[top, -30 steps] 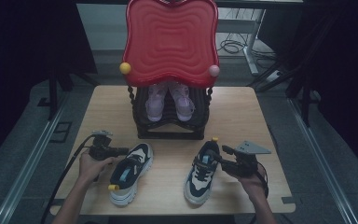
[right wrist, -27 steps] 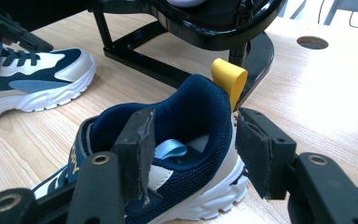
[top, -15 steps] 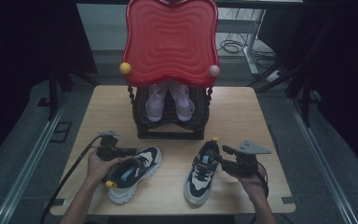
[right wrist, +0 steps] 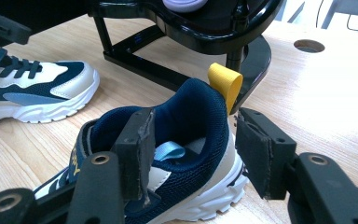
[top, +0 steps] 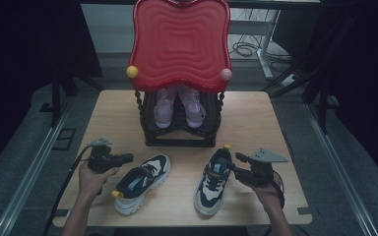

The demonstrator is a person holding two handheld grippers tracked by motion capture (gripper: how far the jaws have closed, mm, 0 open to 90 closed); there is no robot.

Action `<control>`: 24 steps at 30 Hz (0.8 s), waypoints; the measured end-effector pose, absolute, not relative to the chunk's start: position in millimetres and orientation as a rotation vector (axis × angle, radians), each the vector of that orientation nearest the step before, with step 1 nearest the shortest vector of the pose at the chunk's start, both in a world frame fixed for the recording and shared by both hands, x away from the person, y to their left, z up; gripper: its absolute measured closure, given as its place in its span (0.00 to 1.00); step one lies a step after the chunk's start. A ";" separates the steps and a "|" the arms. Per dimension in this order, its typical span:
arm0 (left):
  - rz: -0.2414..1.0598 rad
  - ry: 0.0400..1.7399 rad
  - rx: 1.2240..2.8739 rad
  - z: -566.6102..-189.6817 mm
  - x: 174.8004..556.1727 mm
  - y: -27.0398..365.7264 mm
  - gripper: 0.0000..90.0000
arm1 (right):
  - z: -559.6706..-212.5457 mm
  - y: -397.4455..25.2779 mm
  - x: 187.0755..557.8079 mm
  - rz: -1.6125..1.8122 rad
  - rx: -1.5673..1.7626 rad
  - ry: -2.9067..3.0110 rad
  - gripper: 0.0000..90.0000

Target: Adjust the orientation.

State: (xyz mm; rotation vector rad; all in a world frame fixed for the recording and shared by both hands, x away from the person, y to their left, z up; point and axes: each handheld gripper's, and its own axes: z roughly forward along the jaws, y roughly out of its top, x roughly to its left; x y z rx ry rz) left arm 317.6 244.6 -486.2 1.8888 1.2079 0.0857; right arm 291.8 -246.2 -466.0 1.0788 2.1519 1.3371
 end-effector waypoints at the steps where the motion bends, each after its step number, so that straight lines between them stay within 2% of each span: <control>1: 0.103 1.230 1.894 -484.4 314.2 245.8 0.89 | -466.1 -246.4 291.8 1.338 1.080 2.152 0.53; 8: 0.212 1.255 1.867 -475.2 292.8 249.8 0.60 | -465.7 -249.7 290.5 1.347 1.079 2.147 0.53; 11: 0.214 1.270 1.859 -476.8 287.7 251.3 0.54 | -465.1 -251.2 290.9 1.351 1.084 2.143 0.53; 19: 0.236 1.283 1.817 -474.7 281.1 263.1 0.50 | -464.1 -258.2 287.5 1.349 1.096 2.133 0.55; 24: 0.237 1.287 1.805 -475.5 278.6 268.5 0.49 | -464.6 -265.0 273.7 1.338 1.070 2.160 0.64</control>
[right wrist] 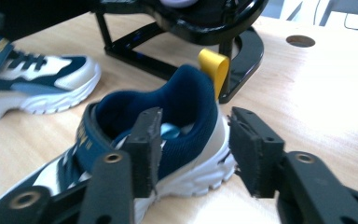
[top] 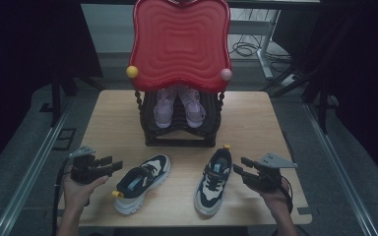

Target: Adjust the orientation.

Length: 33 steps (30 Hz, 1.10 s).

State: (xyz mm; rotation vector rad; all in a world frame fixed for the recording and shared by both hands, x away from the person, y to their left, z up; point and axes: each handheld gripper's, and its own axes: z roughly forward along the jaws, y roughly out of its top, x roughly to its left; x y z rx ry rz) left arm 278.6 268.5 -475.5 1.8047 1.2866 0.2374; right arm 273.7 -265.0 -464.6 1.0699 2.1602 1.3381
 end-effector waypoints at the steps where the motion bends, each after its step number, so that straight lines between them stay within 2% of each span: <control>1: 0.239 1.291 1.805 -476.5 278.6 269.2 0.49 | -465.2 -266.0 271.1 1.338 1.062 2.169 0.66; 8: 0.210 1.277 1.810 -477.3 278.2 266.9 0.49 | -477.4 -273.6 253.4 1.342 0.995 2.271 0.92; 11: 0.211 1.278 1.812 -477.7 277.7 267.5 0.48 | -482.0 -273.4 250.2 1.344 0.955 2.324 0.98; 33: 0.188 1.274 1.813 -477.5 274.1 268.5 0.48 | -506.2 -238.0 226.8 1.339 0.706 2.595 0.99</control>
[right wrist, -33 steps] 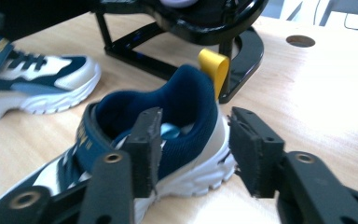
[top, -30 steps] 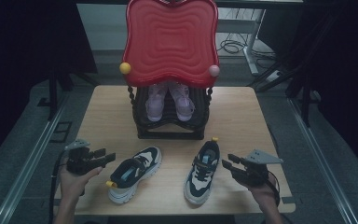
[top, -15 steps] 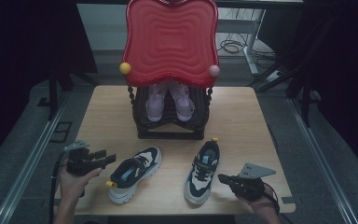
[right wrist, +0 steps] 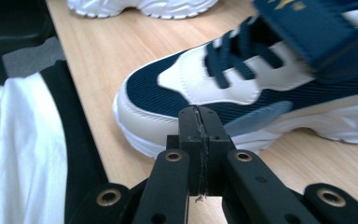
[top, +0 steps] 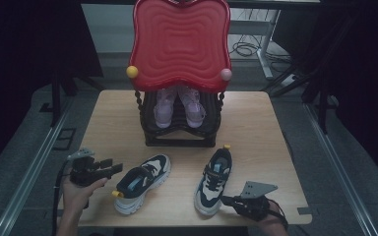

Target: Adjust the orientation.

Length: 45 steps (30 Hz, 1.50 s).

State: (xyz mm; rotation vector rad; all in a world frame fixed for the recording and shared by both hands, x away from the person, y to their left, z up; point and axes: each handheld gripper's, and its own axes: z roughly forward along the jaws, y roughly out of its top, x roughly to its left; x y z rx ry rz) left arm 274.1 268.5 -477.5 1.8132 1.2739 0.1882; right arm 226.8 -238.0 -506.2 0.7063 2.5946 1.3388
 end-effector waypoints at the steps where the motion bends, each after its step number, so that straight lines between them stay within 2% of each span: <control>1: 0.188 1.272 1.816 -477.7 274.2 268.3 0.48 | -507.1 -236.1 226.5 1.334 0.693 2.604 0.99; 18: 0.172 1.275 1.834 -479.8 274.9 268.0 0.47 | -510.6 -224.7 225.3 1.320 0.646 2.634 0.99; 45: 0.165 1.287 1.822 -479.2 274.3 273.7 0.46 | -514.2 -171.6 239.1 1.313 0.744 2.486 0.99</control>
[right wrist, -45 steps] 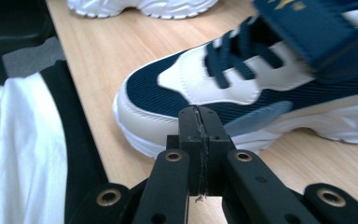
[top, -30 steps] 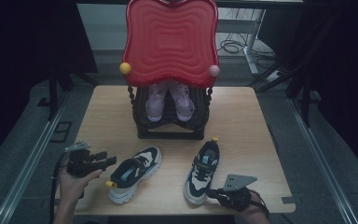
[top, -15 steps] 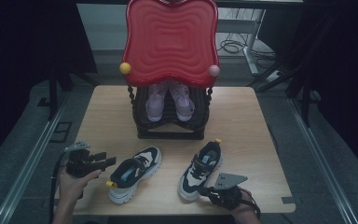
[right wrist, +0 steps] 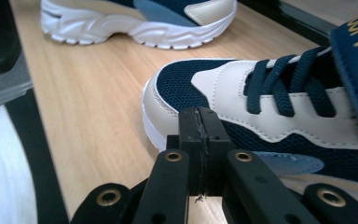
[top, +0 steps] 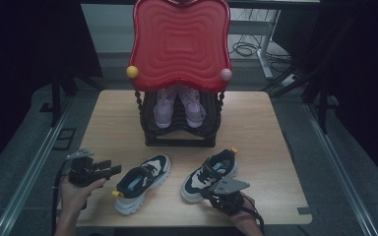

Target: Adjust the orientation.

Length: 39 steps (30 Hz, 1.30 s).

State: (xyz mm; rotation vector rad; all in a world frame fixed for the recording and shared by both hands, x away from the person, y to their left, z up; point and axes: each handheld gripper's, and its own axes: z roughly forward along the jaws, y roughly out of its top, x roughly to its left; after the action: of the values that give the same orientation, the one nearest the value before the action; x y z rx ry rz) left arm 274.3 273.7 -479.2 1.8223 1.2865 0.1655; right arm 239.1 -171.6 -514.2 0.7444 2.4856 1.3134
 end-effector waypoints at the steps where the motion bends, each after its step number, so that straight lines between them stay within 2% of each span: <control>1: 0.164 1.287 1.824 -479.2 274.3 273.7 0.46 | -514.2 -170.9 239.8 1.314 0.751 2.479 0.99; 27: 0.146 1.274 1.825 -476.7 272.4 275.4 0.45 | -515.1 -143.7 259.8 1.296 0.842 2.361 0.99; 32: 0.148 1.281 1.812 -476.8 272.0 277.4 0.45 | -502.5 -157.2 257.0 1.364 0.854 2.325 0.99; 39: 0.147 1.286 1.810 -477.3 271.5 278.4 0.45 | -469.0 -198.3 258.7 1.437 0.913 2.204 0.99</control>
State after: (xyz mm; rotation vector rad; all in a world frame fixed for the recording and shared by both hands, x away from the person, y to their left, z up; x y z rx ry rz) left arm 271.5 278.4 -477.3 1.8095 1.2863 0.1466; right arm 258.7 -198.3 -469.0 0.9133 2.2037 1.4371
